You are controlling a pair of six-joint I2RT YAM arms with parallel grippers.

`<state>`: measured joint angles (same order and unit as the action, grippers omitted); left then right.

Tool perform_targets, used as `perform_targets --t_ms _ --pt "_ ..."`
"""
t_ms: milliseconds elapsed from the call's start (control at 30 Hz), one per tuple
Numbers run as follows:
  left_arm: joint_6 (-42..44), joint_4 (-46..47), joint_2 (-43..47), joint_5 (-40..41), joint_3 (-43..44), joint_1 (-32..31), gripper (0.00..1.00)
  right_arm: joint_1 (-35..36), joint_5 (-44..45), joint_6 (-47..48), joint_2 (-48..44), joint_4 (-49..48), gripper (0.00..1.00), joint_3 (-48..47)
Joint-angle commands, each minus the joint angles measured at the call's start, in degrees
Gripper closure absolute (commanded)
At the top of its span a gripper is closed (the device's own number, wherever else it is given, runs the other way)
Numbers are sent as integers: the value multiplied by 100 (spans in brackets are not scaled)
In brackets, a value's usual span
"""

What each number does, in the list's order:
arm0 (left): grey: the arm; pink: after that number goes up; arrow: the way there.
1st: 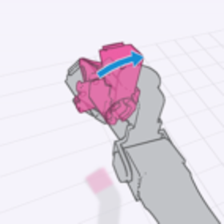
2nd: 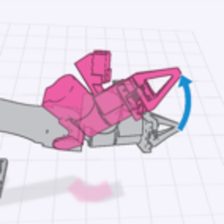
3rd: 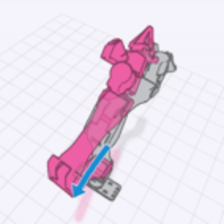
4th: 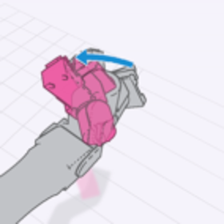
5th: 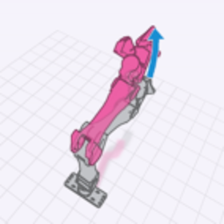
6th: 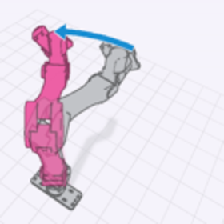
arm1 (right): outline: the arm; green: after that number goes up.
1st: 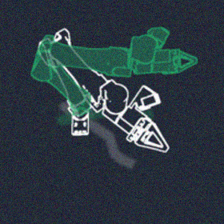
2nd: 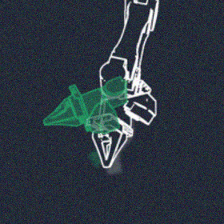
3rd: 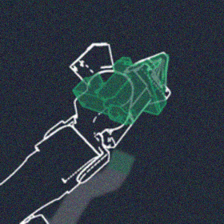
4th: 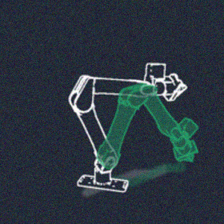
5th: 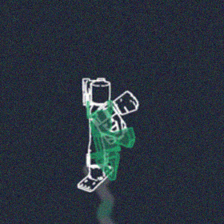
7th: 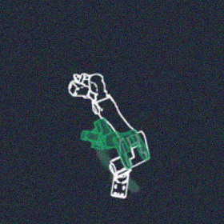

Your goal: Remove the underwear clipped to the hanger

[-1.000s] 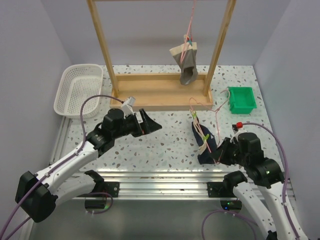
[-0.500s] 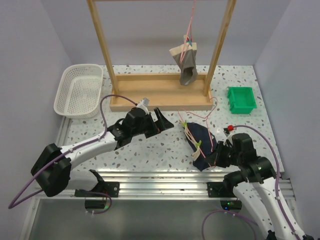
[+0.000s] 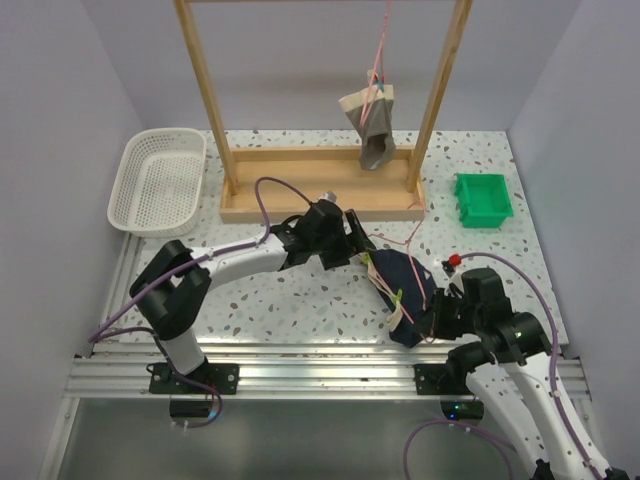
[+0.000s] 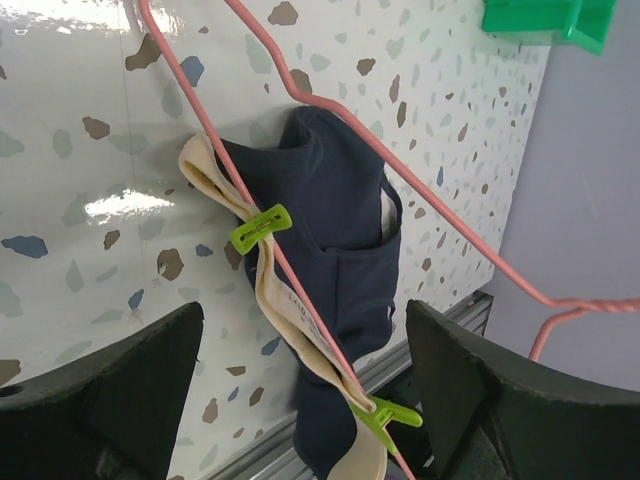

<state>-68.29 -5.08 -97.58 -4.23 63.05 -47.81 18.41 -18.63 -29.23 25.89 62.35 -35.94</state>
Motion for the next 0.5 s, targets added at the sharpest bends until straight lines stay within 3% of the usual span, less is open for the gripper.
perform_targets --t_ms 0,267,467 --pt "-202 -730 -313 54 637 -53 15 4 166 243 -40 85 100 0" --pt "-553 -925 -894 -271 665 -53 25 13 220 243 -102 76 100 44" --pt "-870 -722 -1105 -280 857 -62 26 13 228 251 -146 93 100 52"
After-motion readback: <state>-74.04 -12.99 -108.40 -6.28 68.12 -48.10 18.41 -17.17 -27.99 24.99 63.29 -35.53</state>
